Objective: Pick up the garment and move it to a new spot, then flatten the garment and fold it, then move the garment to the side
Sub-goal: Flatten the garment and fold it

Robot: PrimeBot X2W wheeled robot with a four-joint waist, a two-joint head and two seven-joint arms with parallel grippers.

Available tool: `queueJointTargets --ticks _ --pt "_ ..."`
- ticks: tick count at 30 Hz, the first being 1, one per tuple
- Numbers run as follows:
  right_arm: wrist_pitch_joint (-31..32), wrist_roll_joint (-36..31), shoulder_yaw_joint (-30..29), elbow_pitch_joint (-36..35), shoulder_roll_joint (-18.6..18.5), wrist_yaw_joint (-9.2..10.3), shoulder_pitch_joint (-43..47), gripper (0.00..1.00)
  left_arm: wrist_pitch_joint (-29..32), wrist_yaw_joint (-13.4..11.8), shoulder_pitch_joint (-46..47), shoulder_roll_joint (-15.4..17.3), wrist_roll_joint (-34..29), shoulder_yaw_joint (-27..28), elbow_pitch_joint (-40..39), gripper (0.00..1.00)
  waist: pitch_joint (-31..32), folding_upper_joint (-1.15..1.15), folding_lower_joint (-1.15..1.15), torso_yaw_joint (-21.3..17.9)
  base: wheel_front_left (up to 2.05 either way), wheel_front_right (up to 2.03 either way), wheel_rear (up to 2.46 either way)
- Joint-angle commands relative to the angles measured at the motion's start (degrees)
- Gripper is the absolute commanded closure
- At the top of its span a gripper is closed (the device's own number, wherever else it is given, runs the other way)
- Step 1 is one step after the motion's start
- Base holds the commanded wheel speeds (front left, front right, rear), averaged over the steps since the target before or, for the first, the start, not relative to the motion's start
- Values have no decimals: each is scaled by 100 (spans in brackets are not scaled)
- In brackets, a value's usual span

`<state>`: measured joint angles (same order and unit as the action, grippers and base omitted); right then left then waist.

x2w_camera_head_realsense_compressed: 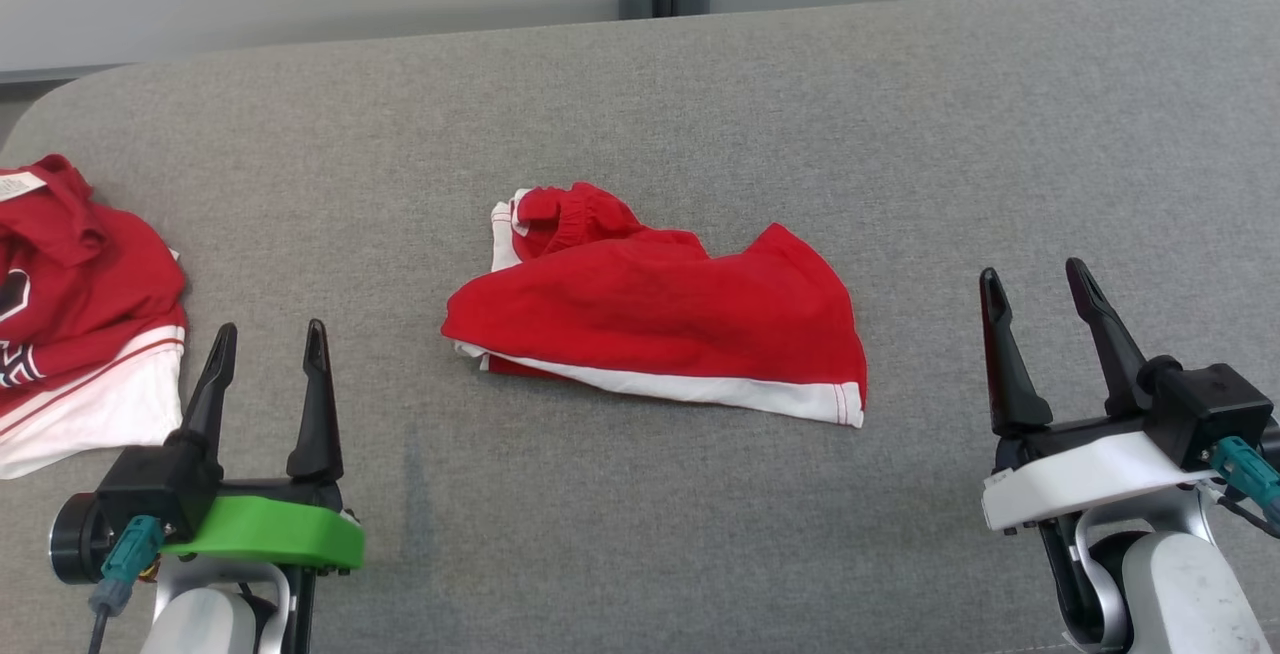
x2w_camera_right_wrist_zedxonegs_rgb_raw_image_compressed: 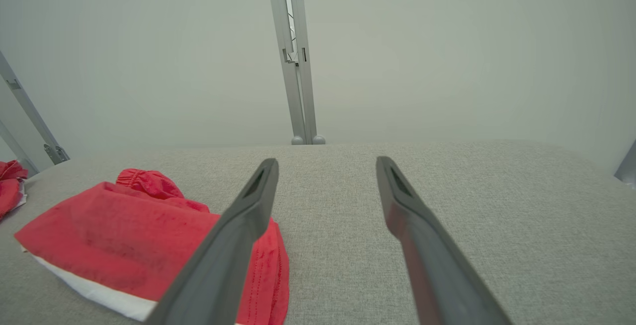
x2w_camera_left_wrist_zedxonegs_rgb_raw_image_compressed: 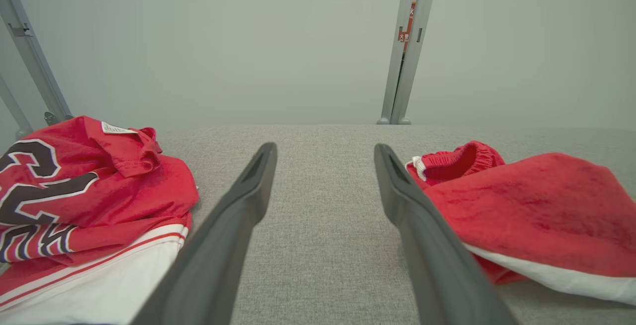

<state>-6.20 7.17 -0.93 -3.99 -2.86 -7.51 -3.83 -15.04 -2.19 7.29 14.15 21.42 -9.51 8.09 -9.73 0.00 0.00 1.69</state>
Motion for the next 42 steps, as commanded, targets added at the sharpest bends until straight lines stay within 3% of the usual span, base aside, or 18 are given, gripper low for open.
queueJointTargets --ticks 1,10,14,23,31,32,33,34,42 --pt "-6 18 -2 -9 -8 4 36 0 -18 20 -44 -8 -30 27 23 0 -4 0 0 -3 0 0 0" --pt "-24 40 8 -5 -8 4 -18 0 -16 102 87 -37 -114 -50 111 0 -88 0 0 -27 0 0 0" --pt "-21 37 -25 -47 -8 4 -55 0 160 287 413 -54 -198 -325 36 0 -214 0 0 -8 0 0 0" --pt "-35 37 114 -20 -8 4 -265 0 1466 817 1467 -89 -306 -1343 278 0 -610 0 0 -137 0 0 0" --pt "-149 119 110 117 -8 4 -340 0 2341 928 1905 133 -96 -1741 703 0 -790 0 0 -357 0 0 0" --pt "-153 130 113 129 -8 4 -351 0 2384 934 1940 154 -72 -1769 723 12 -802 0 0 -372 0 0 0" --pt "-170 139 115 144 -9 4 -357 0 2411 945 1974 189 -28 -1802 748 91 -814 0 0 -387 0 0 0" --pt "-178 148 119 156 -8 4 -366 0 2430 950 2002 215 -5 -1812 754 100 -827 0 0 -399 0 0 0" --pt "-241 161 117 232 -8 4 -429 0 2304 954 2228 300 157 -1842 582 100 -876 0 0 -420 0 0 0"
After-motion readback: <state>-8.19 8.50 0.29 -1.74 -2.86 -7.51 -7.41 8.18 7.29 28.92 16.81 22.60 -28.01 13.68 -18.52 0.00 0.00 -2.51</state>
